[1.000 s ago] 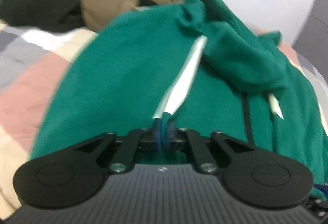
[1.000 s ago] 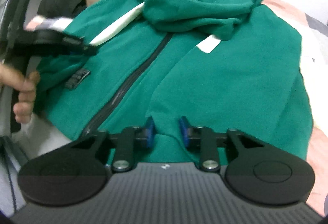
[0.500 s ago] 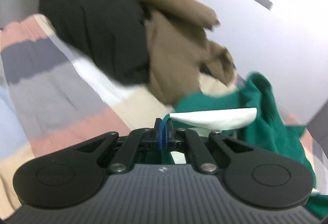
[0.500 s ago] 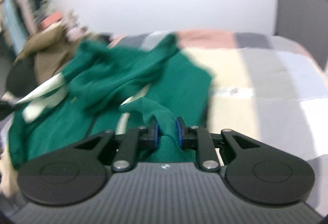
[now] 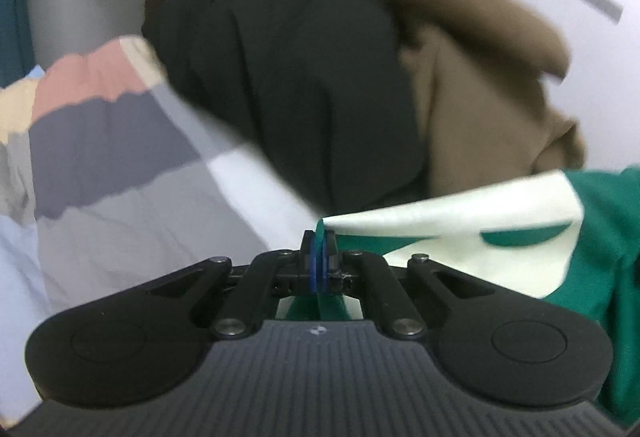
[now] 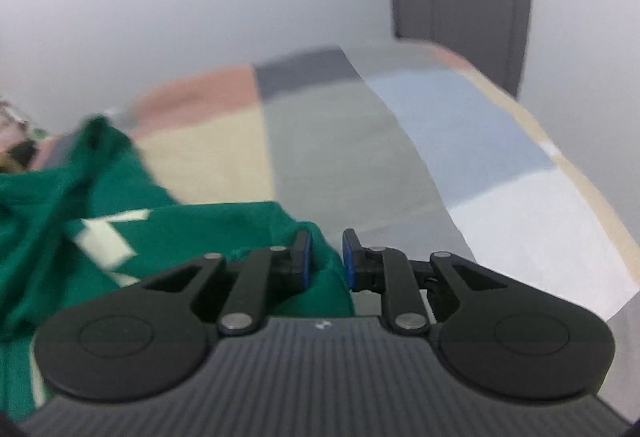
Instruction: Fold large clothes
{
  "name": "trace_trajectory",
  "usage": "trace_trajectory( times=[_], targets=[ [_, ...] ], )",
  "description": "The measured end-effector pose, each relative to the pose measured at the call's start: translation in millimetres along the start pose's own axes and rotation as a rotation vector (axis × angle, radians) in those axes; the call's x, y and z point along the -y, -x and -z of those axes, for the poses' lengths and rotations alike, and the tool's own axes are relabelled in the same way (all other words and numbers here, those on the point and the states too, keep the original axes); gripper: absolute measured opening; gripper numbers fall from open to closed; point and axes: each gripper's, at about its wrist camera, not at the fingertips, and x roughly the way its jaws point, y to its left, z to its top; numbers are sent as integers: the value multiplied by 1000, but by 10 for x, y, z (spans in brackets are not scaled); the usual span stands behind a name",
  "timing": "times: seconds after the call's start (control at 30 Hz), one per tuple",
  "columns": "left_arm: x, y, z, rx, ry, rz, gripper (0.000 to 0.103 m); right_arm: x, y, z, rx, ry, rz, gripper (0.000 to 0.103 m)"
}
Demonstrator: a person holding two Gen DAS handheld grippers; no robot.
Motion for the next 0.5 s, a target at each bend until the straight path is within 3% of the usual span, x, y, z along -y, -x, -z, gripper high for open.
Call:
trace_trajectory(
  times=[0.03, 0.07, 0.1, 0.17, 0.3, 0.37, 0.4, 0.43, 0.5],
  targets=[
    [3, -88, 21, -17, -5, -7, 4, 36, -123, 32, -19, -18, 2, 17],
    [2, -168, 37, -32, -5, -13, 4, 75, -234, 73, -33, -28, 11, 6],
    [-1, -224, 49, -42, -5, -18, 4, 103, -331, 113, -40, -20, 39, 3],
    [-9, -309, 65, -56, -8, -25, 4, 177, -494, 176, -43, -5, 105, 3],
    [-7, -284, 51, -63, -11, -18, 5, 463, -614, 206, -46, -128, 65, 3],
    [-15, -242, 29, -68, -1, -16, 12, 477, -536, 236, -42, -113, 74, 3],
    [-26, -209, 37, -67, 3, -8, 23, 474, -512, 233, -40, -99, 71, 3],
    [0, -153, 61, -66, 3, 8, 44, 458, -473, 228, -37, -86, 65, 3],
    [38, -38, 68, -55, 0, 27, 61, 342, -334, 220, -23, -60, 54, 6]
  ],
)
